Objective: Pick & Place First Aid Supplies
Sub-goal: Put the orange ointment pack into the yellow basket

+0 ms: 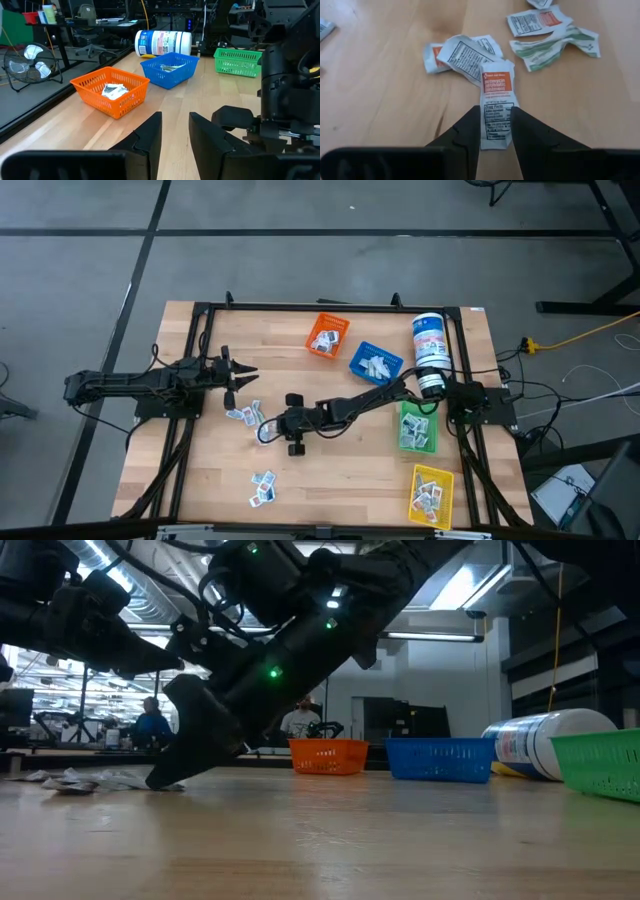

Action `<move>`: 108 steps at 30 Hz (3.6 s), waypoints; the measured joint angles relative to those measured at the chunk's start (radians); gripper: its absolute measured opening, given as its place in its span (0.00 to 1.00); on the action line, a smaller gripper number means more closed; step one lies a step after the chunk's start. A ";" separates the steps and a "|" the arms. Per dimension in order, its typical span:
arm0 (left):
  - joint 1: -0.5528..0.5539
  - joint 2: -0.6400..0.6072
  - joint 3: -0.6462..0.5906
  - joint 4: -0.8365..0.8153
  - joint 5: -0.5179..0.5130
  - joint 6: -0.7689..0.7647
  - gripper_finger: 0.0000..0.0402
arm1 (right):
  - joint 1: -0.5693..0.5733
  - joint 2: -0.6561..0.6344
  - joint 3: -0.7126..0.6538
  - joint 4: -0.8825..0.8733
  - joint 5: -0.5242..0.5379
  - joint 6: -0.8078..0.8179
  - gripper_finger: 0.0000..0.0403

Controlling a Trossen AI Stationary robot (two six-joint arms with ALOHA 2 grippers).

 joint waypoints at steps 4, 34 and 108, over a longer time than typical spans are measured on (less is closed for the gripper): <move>0.000 0.000 0.000 0.000 0.000 0.000 0.23 | -0.001 0.010 0.000 0.004 -0.002 0.018 0.26; 0.000 0.000 0.000 0.000 0.000 0.000 0.23 | 0.037 -0.075 -0.004 -0.069 -0.099 0.120 0.02; 0.000 0.000 0.000 0.000 0.000 0.000 0.23 | 0.703 -0.642 -0.002 -1.373 -0.043 1.233 0.01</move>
